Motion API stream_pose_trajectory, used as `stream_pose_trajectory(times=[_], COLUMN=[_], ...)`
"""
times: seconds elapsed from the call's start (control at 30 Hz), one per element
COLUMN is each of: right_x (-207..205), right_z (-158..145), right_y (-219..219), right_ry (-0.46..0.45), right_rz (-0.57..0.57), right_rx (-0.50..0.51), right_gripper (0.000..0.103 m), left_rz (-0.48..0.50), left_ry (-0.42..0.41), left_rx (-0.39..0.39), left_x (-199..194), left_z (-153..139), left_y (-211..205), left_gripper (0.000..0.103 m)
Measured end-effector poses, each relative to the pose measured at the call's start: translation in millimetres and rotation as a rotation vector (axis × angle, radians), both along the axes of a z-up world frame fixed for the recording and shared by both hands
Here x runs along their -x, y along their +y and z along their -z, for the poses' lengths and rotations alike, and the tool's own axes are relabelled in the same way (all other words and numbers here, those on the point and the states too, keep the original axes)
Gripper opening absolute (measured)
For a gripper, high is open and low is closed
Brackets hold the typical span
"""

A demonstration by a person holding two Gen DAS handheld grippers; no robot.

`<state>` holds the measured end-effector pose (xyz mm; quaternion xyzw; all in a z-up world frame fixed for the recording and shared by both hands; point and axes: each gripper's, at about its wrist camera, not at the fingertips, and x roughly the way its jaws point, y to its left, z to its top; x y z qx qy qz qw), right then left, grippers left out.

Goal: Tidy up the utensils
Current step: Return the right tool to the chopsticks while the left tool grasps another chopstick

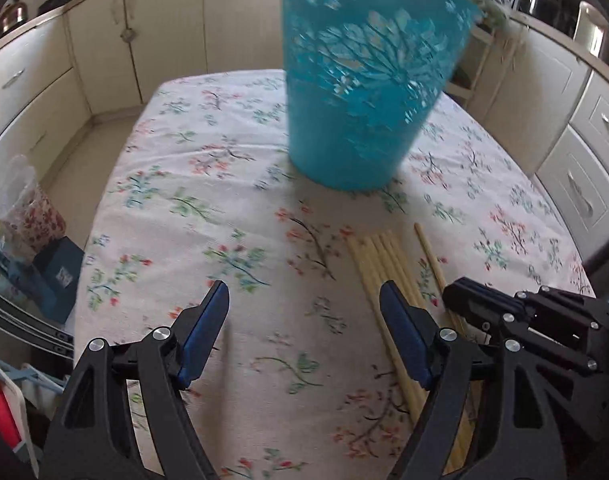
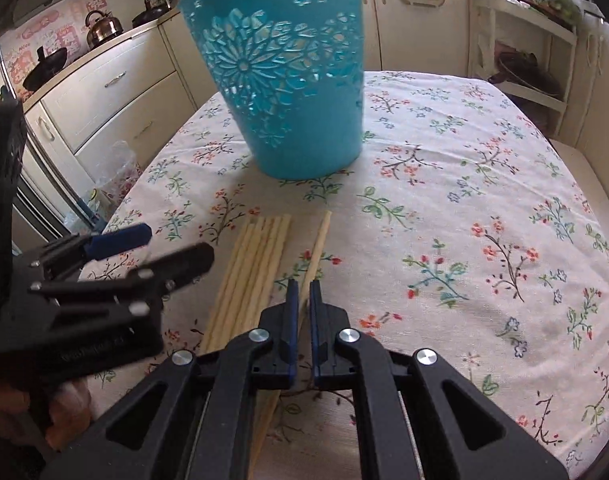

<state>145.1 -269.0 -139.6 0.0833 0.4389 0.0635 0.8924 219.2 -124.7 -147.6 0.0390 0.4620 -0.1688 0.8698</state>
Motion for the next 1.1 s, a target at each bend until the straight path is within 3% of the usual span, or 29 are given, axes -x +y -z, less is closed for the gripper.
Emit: stream_pose_trajectory(times=[0.3, 0.57, 0.83, 1.1], right_x=[1, 0, 0, 0], right_z=[2, 2, 2, 3], right_y=[-13, -14, -16, -16], right_ry=[0.003, -0.008, -0.011, -0.014], right_rz=[0.018, 0.02, 0.02, 0.022], right_rx=[-0.071, -0.067, -0.066, -0.061], right_gripper=[0.007, 0.007, 0.007, 0.007], left_rz=[-0.016, -0.027, -0.009, -0.004], left_ry=[0.022, 0.065, 0.08, 0.07], left_rx=[-0.088, -0.071, -0.056, -0.082], left_x=[3, -2, -5, -4], left_z=[4, 6, 3, 4], left_y=[-14, -15, -18, -23], left_gripper=[0.074, 0.072, 0.055, 0.054])
